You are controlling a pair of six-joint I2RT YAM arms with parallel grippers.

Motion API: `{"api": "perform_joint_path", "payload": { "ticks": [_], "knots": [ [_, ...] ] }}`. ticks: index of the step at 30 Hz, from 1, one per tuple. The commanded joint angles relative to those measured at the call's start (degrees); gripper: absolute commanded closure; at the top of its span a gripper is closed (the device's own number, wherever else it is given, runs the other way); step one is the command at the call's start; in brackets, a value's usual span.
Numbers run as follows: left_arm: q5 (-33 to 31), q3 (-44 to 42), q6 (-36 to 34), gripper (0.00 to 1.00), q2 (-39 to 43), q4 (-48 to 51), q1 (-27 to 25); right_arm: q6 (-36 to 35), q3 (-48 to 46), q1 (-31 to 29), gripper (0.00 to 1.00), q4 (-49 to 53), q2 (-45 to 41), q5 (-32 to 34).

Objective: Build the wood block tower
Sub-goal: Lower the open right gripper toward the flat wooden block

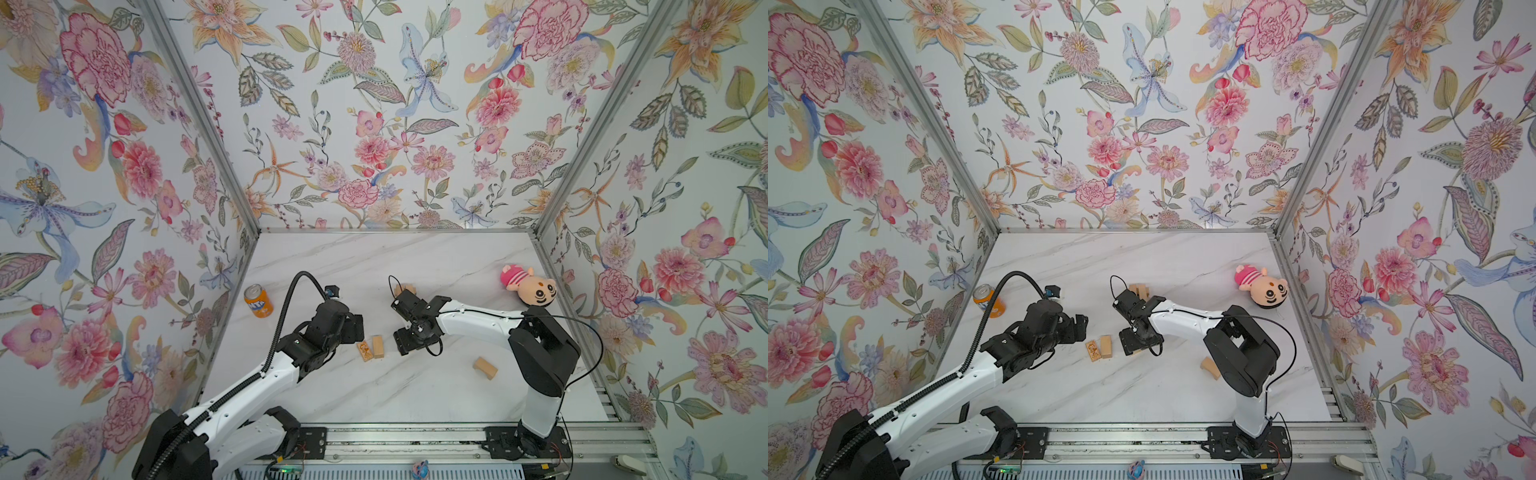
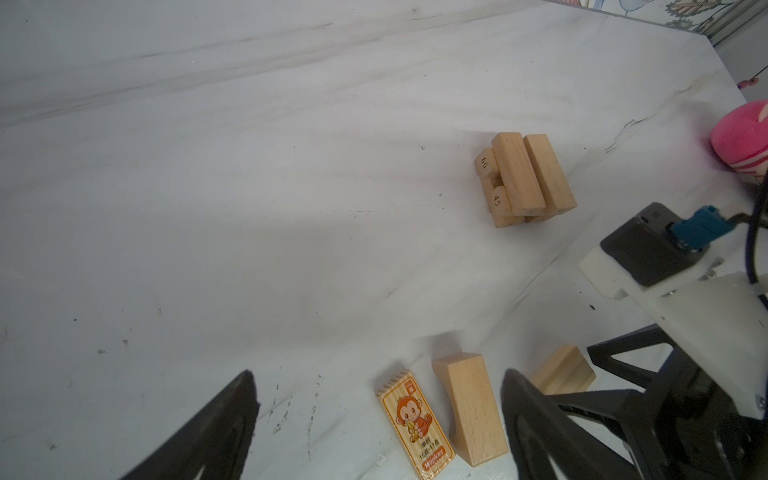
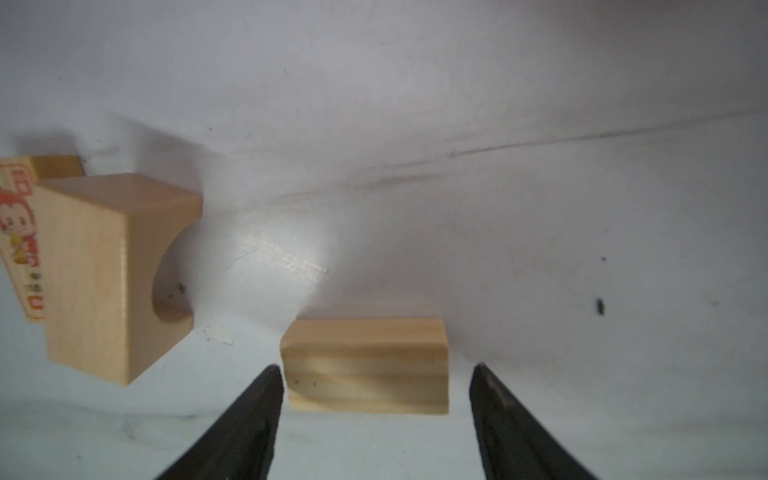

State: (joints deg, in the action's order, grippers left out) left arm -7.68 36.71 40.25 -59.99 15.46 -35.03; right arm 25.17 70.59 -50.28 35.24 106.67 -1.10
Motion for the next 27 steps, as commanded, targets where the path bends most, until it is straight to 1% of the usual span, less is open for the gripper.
{"api": "perform_joint_path", "payload": {
  "ticks": [1,18,27],
  "knots": [
    [0.19,-0.59,-0.61,0.07,0.82,1.41,0.91,-1.14,1.39,-0.59,0.25,0.53,1.17,0.12],
    [0.32,-2.19,-0.51,0.07,3.08,1.56,1.03,-1.87,2.71,-1.39,0.23,1.06,3.43,1.12],
    [0.15,-2.85,-0.46,0.07,3.86,1.79,1.36,-1.75,3.71,-1.51,0.26,2.59,4.77,2.51]
  ]
}}
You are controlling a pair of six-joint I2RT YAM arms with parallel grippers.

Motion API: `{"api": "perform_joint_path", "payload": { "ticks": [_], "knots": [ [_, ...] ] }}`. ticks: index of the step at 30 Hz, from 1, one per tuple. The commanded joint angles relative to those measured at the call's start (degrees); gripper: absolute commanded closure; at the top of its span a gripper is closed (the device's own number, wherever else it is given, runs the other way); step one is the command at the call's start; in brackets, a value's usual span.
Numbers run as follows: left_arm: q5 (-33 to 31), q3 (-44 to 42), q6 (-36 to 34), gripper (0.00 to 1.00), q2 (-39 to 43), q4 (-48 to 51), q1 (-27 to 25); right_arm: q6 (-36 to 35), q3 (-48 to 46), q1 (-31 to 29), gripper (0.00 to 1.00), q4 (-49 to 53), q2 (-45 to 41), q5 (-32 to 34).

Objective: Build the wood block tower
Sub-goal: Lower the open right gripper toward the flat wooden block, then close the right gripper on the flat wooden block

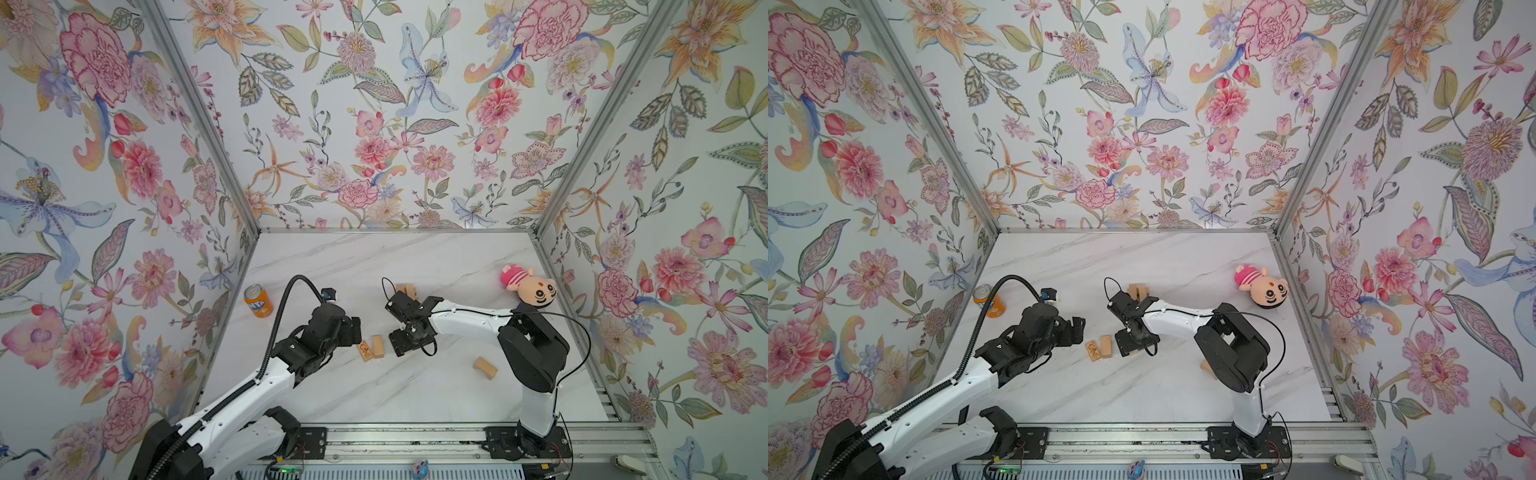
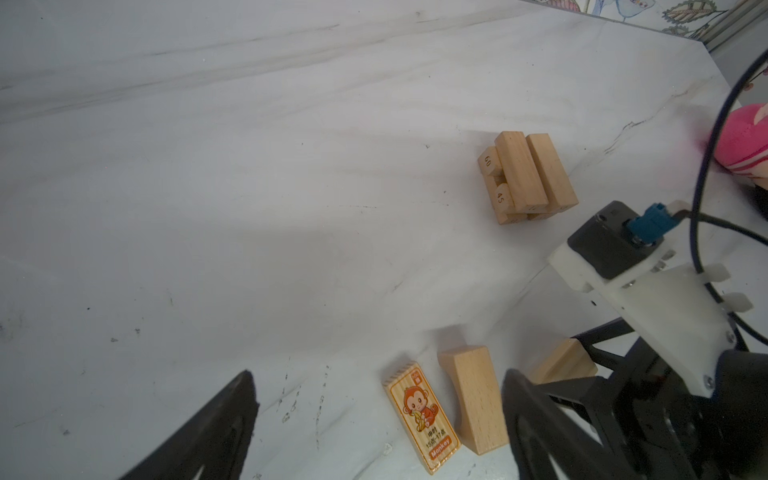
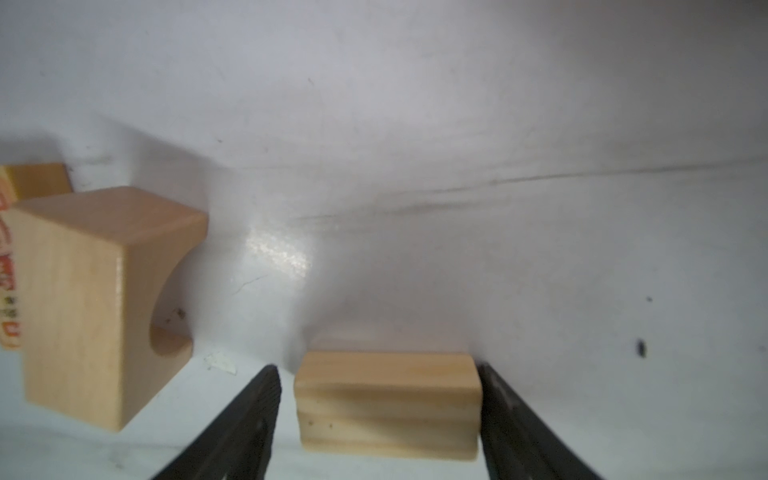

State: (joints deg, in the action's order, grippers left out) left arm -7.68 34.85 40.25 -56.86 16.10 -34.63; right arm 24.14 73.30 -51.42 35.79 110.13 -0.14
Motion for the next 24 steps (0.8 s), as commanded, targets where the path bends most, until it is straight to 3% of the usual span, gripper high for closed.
{"api": "perform_joint_path", "payload": {
  "ticks": [1,24],
  "knots": [
    [0.24,-1.01,-0.47,0.07,0.66,1.14,1.04,-0.67,1.11,-0.36,0.25,2.4,1.41,1.79],
    [0.59,-2.35,0.23,0.07,3.45,1.35,1.23,0.46,-0.33,-1.73,0.25,3.67,-0.79,2.81]
  ]
}}
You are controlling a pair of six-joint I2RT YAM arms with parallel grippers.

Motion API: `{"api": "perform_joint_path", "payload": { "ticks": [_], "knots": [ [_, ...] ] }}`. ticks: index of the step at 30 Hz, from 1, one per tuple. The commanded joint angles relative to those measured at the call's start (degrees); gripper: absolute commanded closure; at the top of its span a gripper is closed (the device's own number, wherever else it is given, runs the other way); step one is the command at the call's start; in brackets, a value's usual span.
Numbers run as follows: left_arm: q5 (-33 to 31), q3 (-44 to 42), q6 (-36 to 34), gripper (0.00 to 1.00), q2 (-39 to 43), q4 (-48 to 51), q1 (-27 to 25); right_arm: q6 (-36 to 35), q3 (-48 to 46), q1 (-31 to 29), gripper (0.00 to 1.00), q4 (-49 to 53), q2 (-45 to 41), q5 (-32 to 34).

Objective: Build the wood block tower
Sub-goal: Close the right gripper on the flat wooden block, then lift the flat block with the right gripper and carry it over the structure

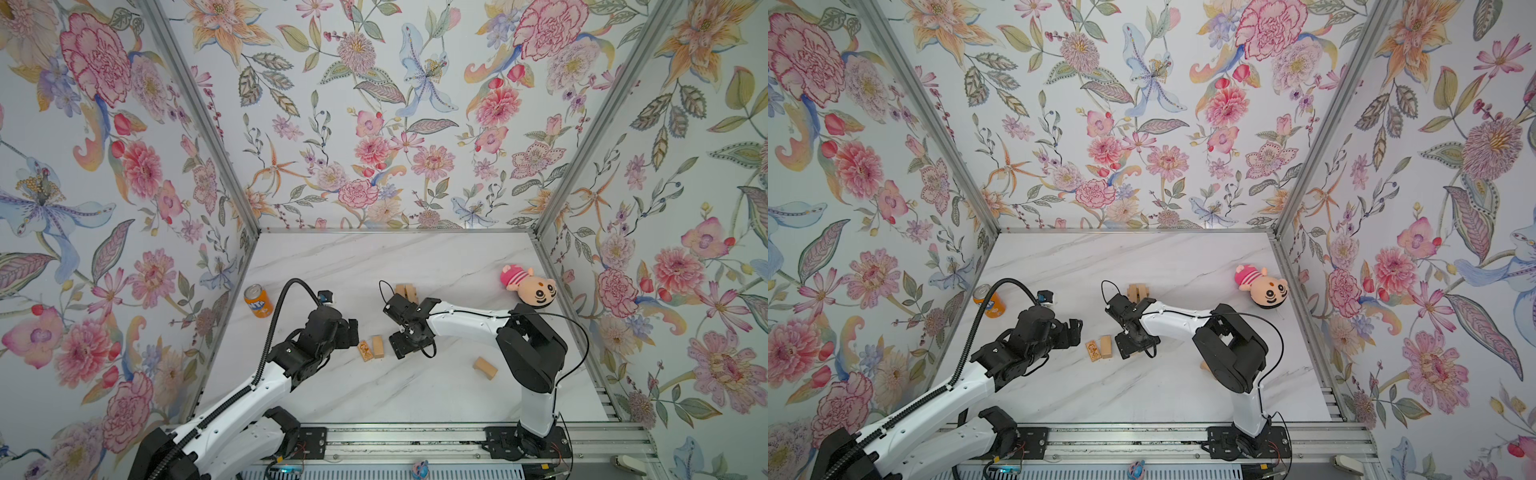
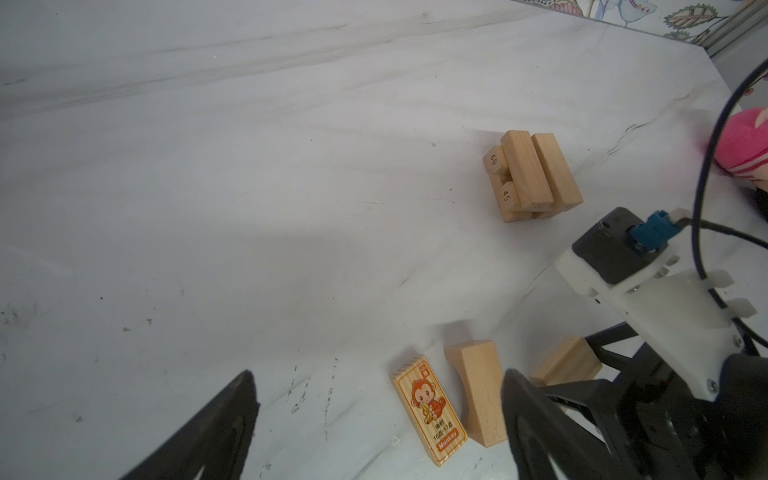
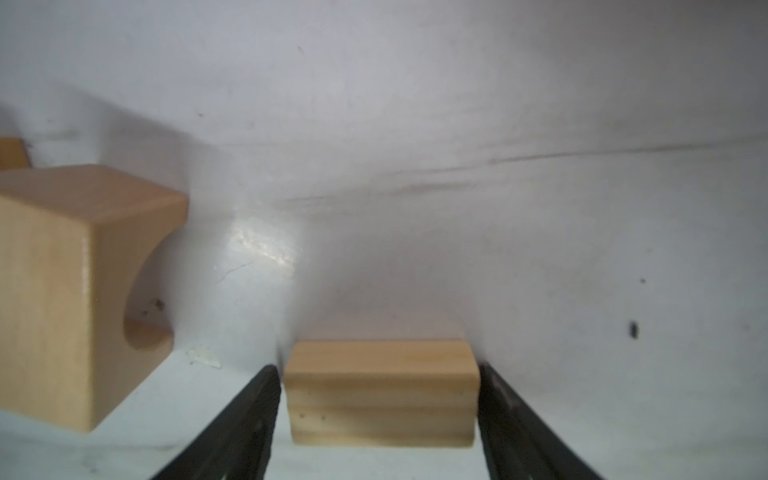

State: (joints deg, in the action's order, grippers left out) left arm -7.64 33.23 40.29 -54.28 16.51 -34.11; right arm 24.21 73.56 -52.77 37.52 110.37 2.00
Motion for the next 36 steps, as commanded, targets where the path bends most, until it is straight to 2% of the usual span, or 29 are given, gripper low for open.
{"api": "perform_joint_path", "payload": {
  "ticks": [1,5,16,27,36],
  "knots": [
    [0.6,-0.83,0.25,0.07,1.0,0.97,0.71,0.48,-0.55,-0.37,0.25,1.99,-1.12,0.77],
    [0.47,-1.01,0.29,0.07,1.32,0.96,0.7,0.76,-0.45,-0.43,0.26,2.59,-0.99,1.5],
    [0.35,-0.62,-0.19,0.07,1.33,0.92,0.7,1.89,-0.06,-0.21,0.45,3.18,-1.63,2.65],
    [0.26,0.25,-0.49,0.07,1.55,1.25,0.79,2.51,2.28,1.16,0.48,4.19,-5.34,3.39],
    [0.11,1.73,-1.4,0.07,1.47,1.16,0.75,0.83,13.44,6.48,0.49,8.73,-5.46,5.03]
  ]
}}
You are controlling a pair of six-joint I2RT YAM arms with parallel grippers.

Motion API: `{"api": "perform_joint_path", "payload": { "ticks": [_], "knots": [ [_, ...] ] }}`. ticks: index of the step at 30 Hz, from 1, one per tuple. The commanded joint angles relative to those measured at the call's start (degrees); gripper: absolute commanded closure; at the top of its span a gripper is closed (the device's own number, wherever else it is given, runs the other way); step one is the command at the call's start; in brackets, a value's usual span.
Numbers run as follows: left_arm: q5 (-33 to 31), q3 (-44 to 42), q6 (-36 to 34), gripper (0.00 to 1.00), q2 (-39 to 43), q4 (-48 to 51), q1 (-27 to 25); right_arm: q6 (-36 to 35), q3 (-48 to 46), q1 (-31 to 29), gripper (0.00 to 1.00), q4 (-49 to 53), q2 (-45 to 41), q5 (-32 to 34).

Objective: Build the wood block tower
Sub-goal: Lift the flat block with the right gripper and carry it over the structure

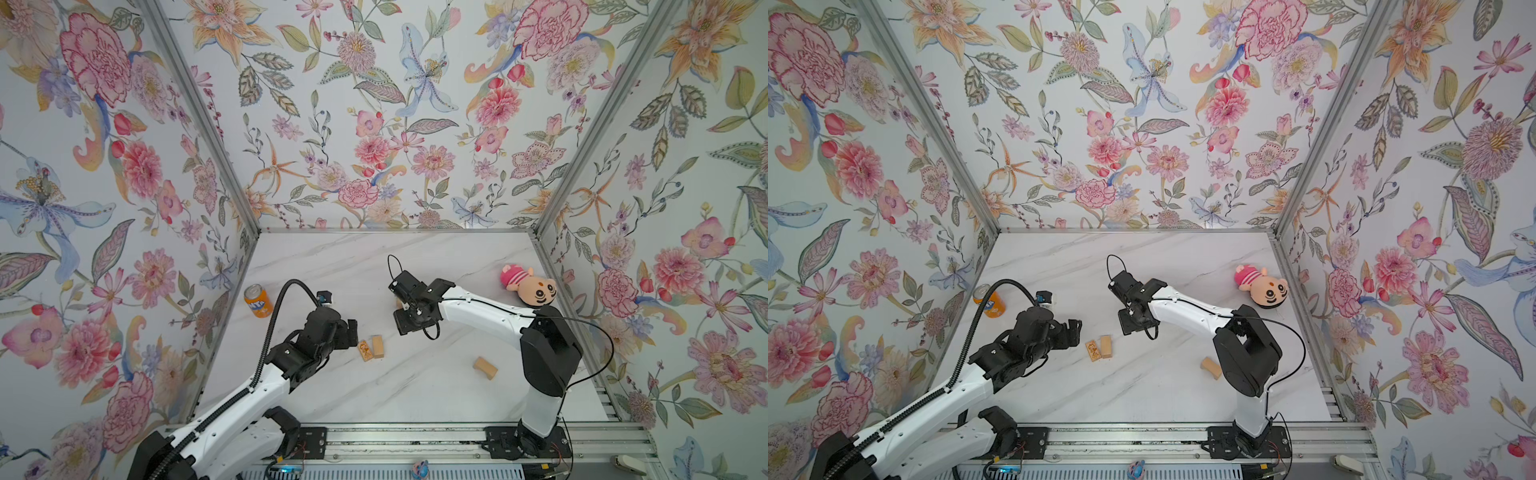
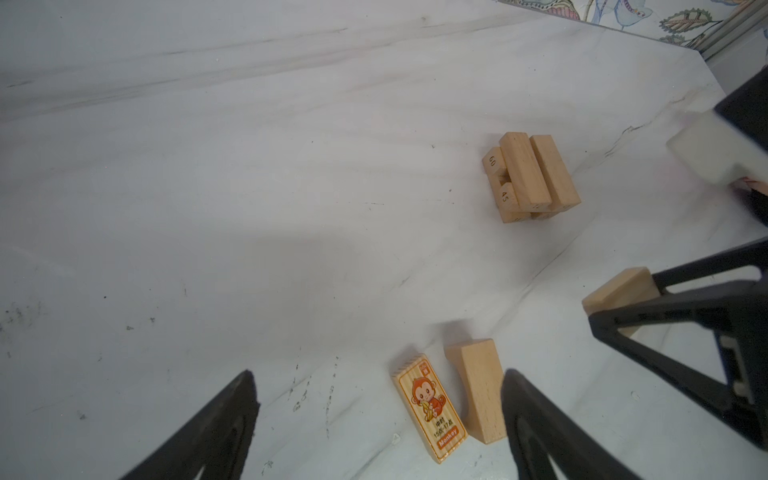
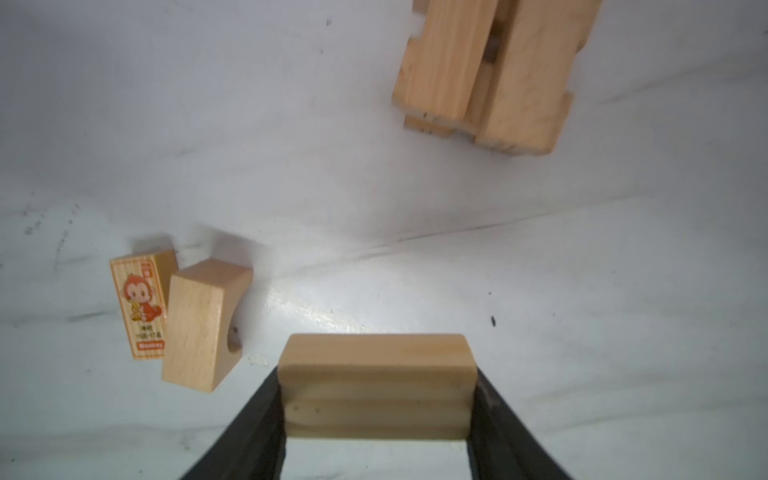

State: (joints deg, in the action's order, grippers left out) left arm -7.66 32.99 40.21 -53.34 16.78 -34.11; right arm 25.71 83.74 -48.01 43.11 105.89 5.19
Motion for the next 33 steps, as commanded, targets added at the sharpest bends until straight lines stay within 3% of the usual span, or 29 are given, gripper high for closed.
{"api": "perform_joint_path", "payload": {
  "ticks": [1,12,18,33],
  "knots": [
    [0.21,2.28,-1.54,0.07,0.36,0.68,0.73,-0.96,4.81,2.4,0.49,3.44,-0.36,1.83],
    [6.31,4.04,-5.29,0.01,-2.56,-3.91,0.76,-2.07,19.02,6.96,0.49,7.09,8.72,1.43],
    [4.8,5.49,-5.87,0.01,-3.14,-2.98,0.79,-1.9,25.38,7.54,0.49,9.23,14.83,1.15],
    [3.96,5.39,-6.5,0.01,-4.74,-3.33,0.84,-1.19,29.71,9.31,0.48,10.21,21.74,0.53]
  ]
}}
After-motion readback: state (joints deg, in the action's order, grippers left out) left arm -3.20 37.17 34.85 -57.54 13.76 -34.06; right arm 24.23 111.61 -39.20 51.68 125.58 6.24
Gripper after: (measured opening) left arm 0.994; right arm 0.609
